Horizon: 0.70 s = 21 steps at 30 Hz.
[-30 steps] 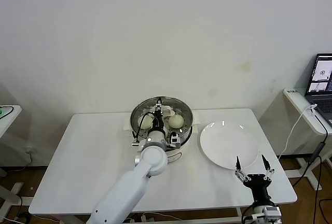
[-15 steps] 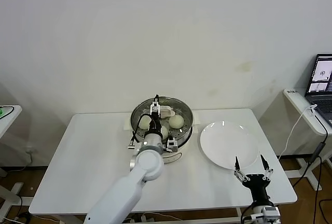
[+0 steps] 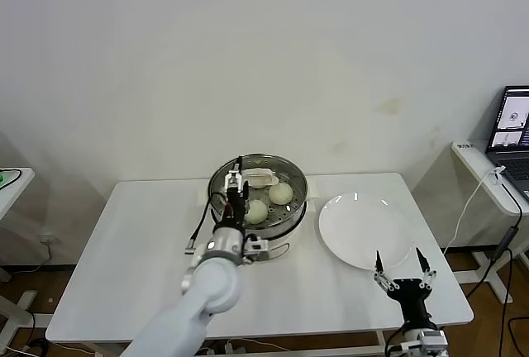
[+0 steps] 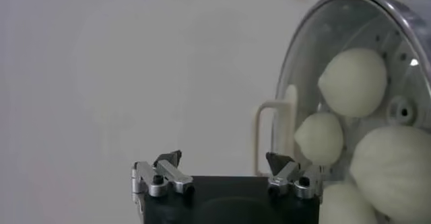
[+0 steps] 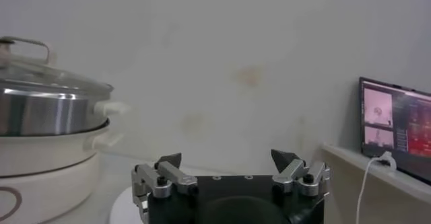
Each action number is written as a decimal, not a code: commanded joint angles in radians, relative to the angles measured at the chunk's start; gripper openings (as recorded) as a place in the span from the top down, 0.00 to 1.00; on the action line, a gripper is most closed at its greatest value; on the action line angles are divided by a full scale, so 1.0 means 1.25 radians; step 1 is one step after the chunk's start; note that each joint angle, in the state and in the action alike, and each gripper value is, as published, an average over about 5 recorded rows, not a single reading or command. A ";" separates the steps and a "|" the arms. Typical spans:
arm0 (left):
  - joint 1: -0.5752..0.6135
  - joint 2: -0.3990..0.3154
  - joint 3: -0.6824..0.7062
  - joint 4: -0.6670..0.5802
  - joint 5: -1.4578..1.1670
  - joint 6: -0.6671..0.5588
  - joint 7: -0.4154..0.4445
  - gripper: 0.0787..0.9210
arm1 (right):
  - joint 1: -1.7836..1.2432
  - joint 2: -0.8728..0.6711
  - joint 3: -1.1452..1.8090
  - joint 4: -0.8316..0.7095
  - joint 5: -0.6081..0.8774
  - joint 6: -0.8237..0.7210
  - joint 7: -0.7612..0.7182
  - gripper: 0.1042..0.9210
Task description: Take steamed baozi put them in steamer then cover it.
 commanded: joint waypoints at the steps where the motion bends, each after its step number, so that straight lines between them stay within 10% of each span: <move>1: 0.284 0.019 -0.229 -0.219 -0.448 -0.184 -0.211 0.12 | -0.021 -0.039 0.011 0.003 0.032 0.007 -0.003 0.12; 8: 0.441 0.016 -0.502 -0.112 -1.073 -0.515 -0.263 0.12 | -0.015 -0.055 0.000 -0.005 0.049 -0.015 -0.017 0.12; 21: 0.632 -0.046 -0.646 -0.102 -1.179 -0.663 -0.205 0.12 | -0.015 -0.065 -0.041 -0.020 0.064 -0.019 -0.049 0.12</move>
